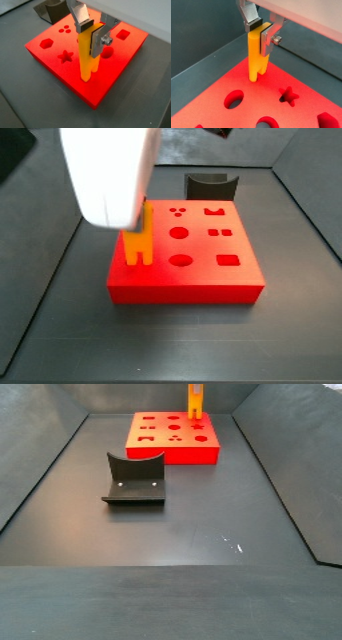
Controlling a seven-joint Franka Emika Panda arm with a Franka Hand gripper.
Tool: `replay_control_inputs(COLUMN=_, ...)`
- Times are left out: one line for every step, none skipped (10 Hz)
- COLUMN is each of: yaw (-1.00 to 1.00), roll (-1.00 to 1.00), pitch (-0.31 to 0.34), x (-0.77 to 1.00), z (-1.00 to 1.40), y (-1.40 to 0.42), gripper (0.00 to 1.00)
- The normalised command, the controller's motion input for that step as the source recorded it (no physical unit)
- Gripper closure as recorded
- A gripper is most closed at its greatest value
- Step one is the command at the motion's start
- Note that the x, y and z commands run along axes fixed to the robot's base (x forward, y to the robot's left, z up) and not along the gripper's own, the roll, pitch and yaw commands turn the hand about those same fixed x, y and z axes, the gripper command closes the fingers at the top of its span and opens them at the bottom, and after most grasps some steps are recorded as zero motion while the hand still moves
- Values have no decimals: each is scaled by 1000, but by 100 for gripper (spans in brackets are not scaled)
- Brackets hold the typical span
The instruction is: Insert the square-circle object.
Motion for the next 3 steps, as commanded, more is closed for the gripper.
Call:
replay_control_inputs(yaw=-140, roll=0, pitch=0, x=429, z=-1000, y=0, gripper=100)
replay_control_inputs(yaw=-211, roll=0, pitch=0, x=94, z=-931, y=0, gripper=100)
replay_control_inputs(yaw=0, roll=0, pitch=0, x=0, z=0, y=0, gripper=100)
